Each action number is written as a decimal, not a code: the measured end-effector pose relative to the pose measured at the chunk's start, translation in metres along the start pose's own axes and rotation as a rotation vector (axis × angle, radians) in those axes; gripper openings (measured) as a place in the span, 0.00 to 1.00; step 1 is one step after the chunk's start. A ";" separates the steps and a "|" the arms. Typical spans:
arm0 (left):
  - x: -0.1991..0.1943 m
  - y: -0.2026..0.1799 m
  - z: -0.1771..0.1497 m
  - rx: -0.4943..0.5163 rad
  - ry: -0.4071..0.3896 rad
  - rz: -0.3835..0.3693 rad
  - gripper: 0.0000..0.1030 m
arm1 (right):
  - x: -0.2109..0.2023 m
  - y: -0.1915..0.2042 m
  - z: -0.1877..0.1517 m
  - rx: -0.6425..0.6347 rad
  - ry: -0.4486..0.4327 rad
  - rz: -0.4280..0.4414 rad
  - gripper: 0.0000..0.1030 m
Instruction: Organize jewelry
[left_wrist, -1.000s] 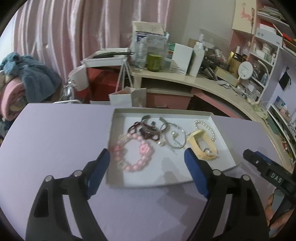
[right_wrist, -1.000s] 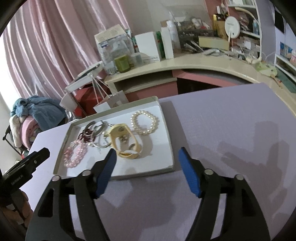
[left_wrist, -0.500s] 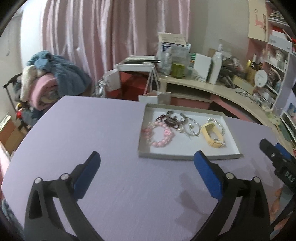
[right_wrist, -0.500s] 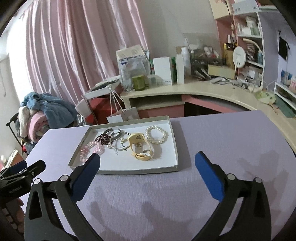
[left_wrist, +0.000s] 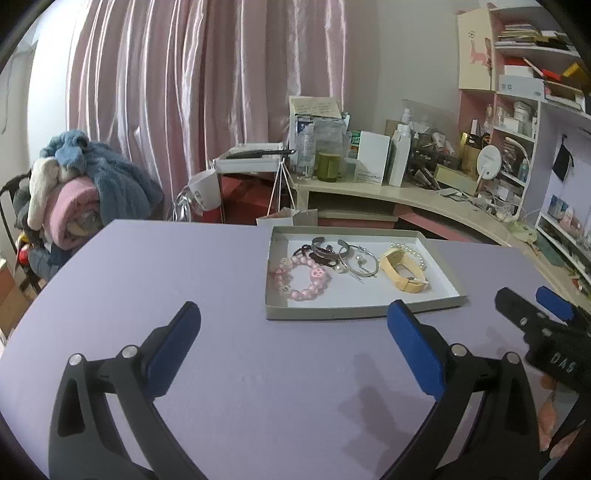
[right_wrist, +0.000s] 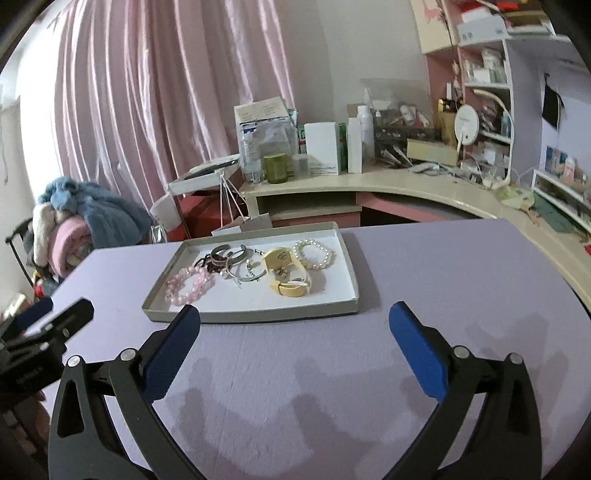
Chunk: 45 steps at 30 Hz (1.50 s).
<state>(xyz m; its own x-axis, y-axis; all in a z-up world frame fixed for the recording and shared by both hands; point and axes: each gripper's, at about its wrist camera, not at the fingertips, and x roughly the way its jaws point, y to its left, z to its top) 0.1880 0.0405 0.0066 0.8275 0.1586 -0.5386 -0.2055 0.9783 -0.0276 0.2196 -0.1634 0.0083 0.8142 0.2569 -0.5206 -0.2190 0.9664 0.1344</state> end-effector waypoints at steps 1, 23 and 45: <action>0.002 0.002 -0.002 0.002 0.001 -0.007 0.98 | 0.003 0.004 -0.002 -0.004 -0.002 0.001 0.99; 0.016 0.021 -0.009 -0.061 -0.040 -0.134 0.98 | 0.001 0.026 -0.004 -0.025 -0.104 0.002 0.99; 0.040 0.019 -0.012 -0.048 0.001 -0.130 0.98 | 0.021 0.020 -0.009 0.015 -0.051 0.004 0.99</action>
<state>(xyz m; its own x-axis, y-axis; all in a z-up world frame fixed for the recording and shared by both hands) 0.2115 0.0642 -0.0254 0.8481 0.0306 -0.5289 -0.1210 0.9831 -0.1373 0.2271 -0.1390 -0.0079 0.8399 0.2600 -0.4763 -0.2144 0.9653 0.1489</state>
